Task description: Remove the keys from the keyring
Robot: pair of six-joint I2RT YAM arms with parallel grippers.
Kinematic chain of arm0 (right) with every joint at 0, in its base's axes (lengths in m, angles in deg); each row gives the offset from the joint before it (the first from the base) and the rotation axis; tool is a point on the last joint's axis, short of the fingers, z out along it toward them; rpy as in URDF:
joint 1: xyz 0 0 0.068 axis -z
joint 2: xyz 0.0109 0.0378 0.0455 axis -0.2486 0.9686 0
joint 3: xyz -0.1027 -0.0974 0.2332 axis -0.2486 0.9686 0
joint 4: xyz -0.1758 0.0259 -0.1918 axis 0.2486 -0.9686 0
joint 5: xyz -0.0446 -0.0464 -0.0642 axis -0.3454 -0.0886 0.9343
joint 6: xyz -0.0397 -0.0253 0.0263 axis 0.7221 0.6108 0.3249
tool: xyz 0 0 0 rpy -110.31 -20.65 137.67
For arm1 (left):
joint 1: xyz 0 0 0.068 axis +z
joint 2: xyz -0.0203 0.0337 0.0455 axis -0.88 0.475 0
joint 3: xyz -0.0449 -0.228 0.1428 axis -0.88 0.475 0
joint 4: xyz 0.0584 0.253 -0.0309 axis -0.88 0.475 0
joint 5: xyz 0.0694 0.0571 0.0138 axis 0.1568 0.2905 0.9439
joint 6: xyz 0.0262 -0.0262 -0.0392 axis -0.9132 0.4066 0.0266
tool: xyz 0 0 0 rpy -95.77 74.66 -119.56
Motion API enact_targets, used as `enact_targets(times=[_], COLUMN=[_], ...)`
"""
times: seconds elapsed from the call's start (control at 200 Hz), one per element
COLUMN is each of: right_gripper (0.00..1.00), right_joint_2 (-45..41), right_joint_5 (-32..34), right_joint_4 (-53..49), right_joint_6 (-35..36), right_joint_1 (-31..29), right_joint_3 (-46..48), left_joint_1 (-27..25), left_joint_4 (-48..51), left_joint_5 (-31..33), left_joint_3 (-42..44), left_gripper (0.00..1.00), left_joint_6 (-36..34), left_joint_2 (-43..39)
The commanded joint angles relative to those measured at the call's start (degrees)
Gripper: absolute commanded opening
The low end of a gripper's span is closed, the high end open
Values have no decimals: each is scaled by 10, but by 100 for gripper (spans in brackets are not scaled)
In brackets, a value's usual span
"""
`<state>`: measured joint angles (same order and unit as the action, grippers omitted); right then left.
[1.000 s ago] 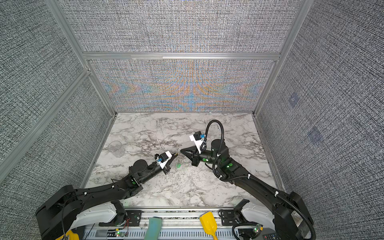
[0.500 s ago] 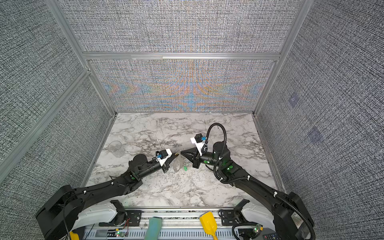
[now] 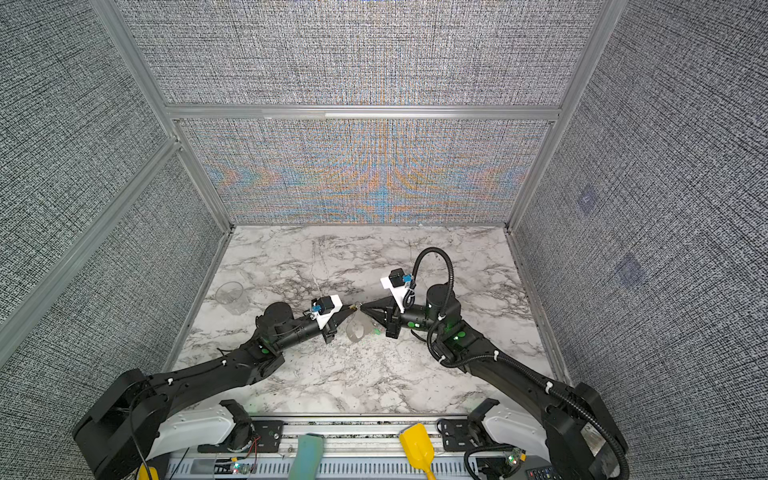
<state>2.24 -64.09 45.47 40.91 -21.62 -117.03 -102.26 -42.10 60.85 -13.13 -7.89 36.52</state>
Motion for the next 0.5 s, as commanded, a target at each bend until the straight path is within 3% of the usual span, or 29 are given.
enact_targets(times=[0.0,0.3,0.49], right_gripper=[0,0,0], right_joint_2=[0,2,0], right_joint_5=[-41,-55,-60], right_joint_4=[49,31,-13], right_joint_6=[-1,17,66], right_joint_1=[0,0,0], right_joint_3=[-2,-2,-8], left_joint_1=[10,30,41], left_joint_4=[31,60,81], left_joint_5=[-4,-40,-57], left_joint_3=[-5,-22,-36], left_gripper=[0,0,0], left_joint_6=[0,-18,-32], left_joint_2=[1,-3,-9])
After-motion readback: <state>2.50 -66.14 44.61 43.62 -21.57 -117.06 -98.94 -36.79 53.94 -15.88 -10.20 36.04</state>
